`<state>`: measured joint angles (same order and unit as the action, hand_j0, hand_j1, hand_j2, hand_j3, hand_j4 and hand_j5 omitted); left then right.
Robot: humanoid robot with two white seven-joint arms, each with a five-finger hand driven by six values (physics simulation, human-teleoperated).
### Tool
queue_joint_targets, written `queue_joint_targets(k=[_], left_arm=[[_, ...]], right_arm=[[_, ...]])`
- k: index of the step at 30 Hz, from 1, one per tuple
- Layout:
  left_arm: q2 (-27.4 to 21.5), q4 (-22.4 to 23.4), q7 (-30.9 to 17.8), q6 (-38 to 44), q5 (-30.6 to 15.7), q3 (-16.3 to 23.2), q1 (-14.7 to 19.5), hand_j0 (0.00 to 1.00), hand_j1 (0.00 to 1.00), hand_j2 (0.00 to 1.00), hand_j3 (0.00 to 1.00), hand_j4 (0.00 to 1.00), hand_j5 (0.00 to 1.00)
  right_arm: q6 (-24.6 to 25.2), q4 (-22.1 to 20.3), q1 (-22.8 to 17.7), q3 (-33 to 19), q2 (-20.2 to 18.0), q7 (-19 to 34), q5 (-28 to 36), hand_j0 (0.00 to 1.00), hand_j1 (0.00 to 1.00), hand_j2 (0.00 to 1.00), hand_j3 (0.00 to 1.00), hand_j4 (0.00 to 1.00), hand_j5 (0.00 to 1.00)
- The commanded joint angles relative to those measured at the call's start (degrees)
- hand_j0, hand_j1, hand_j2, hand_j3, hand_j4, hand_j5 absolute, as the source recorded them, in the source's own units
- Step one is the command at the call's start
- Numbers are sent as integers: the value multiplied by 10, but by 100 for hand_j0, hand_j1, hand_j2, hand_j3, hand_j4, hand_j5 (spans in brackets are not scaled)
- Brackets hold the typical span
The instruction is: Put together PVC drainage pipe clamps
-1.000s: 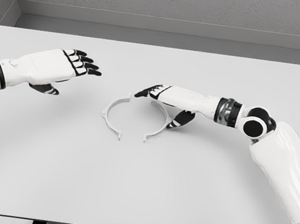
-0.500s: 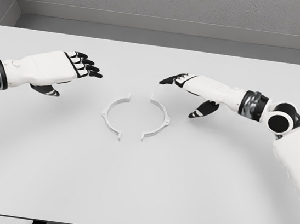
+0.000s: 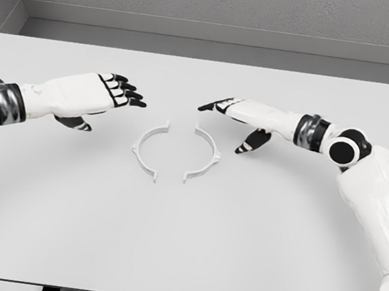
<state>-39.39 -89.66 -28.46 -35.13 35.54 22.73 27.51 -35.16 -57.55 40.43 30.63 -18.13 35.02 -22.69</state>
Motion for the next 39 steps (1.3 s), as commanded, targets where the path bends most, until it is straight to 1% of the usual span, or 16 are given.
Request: queue_joint_targets(k=[1,10,20,22,24,26,30,35,39], left_arm=[[5,0,0,1,-2,0,0,100,100,100,100,100,100],[6,0,-7,1,-2,0,0,100,100,100,100,100,100],[5,0,-7,1,-2,-1,0,100,100,100,100,100,100],[5,0,-7,1,-2,-1,0,100,100,100,100,100,100],[5,-1,-7,1,-3,-1,0,100,100,100,100,100,100],[5,-1,-7,1,-2,-1,0,100,100,100,100,100,100],[5,-1,-7,1,-2,-2,0,100,100,100,100,100,100],[7,-1,-8,1,-2,-1,0,100,100,100,100,100,100],[7,-1,-12,1,-2,-1,0,100,100,100,100,100,100]], right_arm=[[2,5,0,0,13,0,-3,100,100,100,100,100,100],[2,6,-4,0,36,0,-4,100,100,100,100,100,100],[2,6,-2,-2,45,0,-3,100,100,100,100,100,100],[2,16,6,-4,41,0,-3,100,100,100,100,100,100],[2,43,20,-4,41,0,-3,100,100,100,100,100,100],[2,54,26,-4,41,0,-4,100,100,100,100,100,100],[2,125,50,-8,67,0,-4,100,100,100,100,100,100],[2,158,62,-8,77,0,-4,100,100,100,100,100,100],[2,162,69,-8,83,0,-4,100,100,100,100,100,100]])
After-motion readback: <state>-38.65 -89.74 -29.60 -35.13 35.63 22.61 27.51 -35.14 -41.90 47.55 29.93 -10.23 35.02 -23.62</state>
